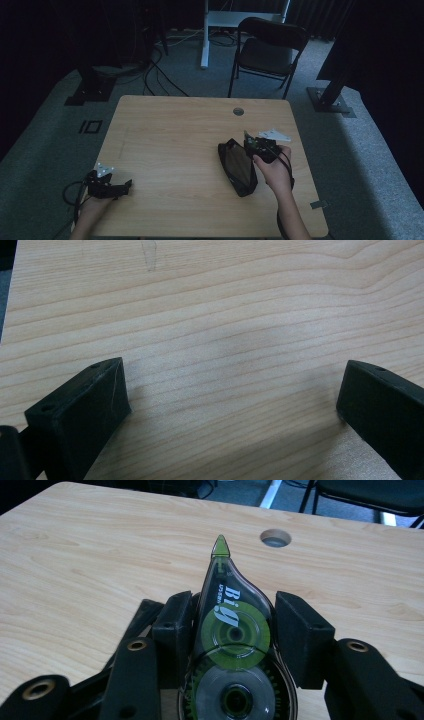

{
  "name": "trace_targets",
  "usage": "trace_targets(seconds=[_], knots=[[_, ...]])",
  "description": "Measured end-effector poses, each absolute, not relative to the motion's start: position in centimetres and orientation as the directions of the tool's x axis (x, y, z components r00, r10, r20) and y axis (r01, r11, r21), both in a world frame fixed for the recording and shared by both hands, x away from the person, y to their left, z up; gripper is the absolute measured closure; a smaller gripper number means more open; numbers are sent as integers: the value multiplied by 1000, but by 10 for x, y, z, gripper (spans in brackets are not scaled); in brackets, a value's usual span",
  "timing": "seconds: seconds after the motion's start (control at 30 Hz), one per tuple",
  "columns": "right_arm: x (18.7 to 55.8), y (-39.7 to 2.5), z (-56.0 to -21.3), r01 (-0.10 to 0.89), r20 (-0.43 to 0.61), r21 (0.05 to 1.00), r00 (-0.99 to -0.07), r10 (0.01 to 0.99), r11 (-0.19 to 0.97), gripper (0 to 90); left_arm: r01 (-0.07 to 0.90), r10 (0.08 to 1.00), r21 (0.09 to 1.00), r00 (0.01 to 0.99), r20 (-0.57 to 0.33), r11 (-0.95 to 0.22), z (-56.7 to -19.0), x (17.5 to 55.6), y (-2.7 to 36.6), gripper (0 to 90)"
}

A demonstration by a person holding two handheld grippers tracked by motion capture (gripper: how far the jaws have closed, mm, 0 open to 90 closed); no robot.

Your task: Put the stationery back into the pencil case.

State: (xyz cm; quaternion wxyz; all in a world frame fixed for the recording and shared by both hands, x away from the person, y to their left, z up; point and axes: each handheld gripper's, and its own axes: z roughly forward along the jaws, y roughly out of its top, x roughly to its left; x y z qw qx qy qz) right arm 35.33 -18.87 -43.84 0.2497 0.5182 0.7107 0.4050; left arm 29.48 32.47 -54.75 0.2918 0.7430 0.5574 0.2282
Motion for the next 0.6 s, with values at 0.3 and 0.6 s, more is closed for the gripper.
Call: trace_targets(seconds=[0.3, 0.6], knots=[[349, -172, -450, 558, 84, 816, -373, 924, 151, 505, 695, 961, 688, 275, 14, -208, -548, 295, 325, 4], [347, -159, -459, 584, 74, 789, -401, 913, 193, 504, 695, 961, 688, 275, 14, -209, -548, 295, 325, 4]])
